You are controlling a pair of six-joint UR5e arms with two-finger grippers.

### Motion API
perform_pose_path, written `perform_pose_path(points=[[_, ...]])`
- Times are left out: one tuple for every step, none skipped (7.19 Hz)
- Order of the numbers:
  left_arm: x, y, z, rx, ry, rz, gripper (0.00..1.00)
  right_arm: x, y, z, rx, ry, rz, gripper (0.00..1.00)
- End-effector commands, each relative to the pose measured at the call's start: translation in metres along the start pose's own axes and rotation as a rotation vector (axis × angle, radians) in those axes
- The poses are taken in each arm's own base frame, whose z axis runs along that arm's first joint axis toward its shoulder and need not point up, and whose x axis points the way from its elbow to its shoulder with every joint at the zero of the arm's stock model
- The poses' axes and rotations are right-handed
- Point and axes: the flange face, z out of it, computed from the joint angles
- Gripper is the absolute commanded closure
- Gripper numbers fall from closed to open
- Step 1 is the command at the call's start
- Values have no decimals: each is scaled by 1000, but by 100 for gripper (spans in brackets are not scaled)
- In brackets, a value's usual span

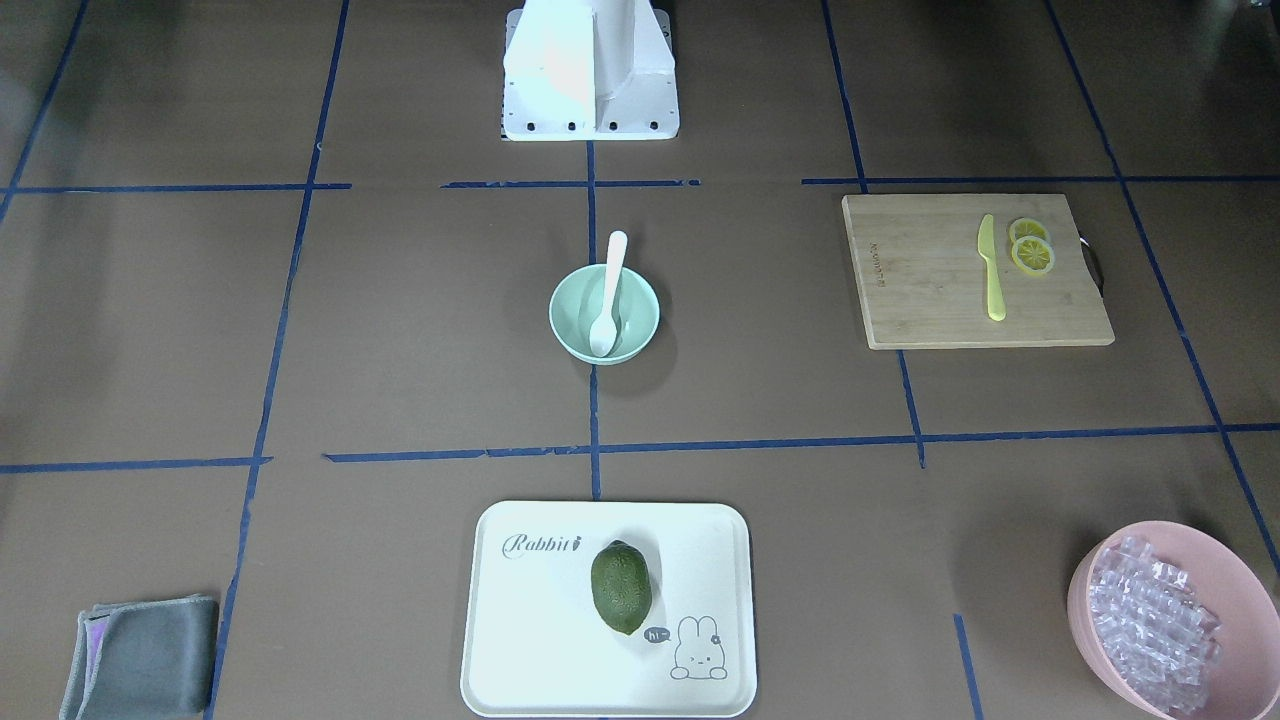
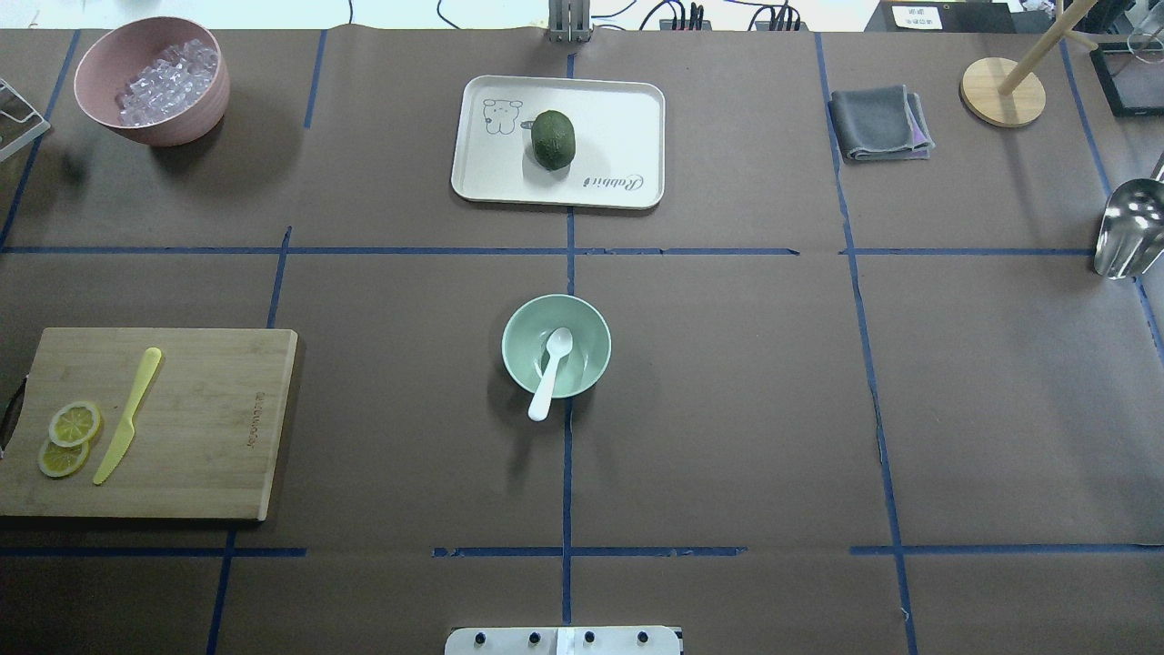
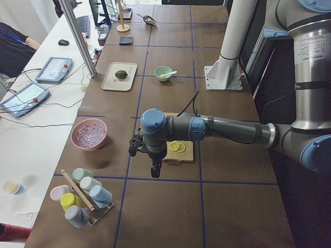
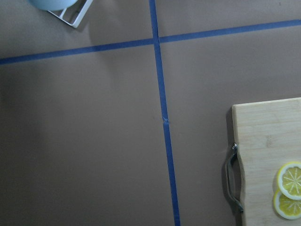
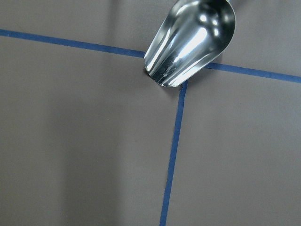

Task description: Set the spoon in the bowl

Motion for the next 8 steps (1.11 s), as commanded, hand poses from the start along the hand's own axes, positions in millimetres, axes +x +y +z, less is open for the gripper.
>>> perform_pose_path(points=[[0, -6, -1, 18, 0, 14, 0, 1, 0, 1, -2, 0, 4, 0], [-1, -5, 0, 16, 0, 13, 0, 1, 0, 1, -2, 0, 4, 0], [0, -5, -1, 17, 0, 16, 0, 1, 0, 1, -2, 0, 4, 0], [-1, -4, 0, 14, 0, 13, 0, 1, 0, 1, -3, -2, 5, 0], [-2, -4, 2, 11, 1, 14, 0, 1, 2, 2, -4, -2, 6, 0], [-3, -3, 3, 9, 1, 10, 0, 2, 2, 2, -5, -2, 7, 0], [-4, -3, 4, 6, 0, 9, 0, 2, 3, 4, -10, -2, 9, 0], [-3, -1, 3, 8, -1, 9, 0, 3, 3, 3, -9, -2, 10, 0]])
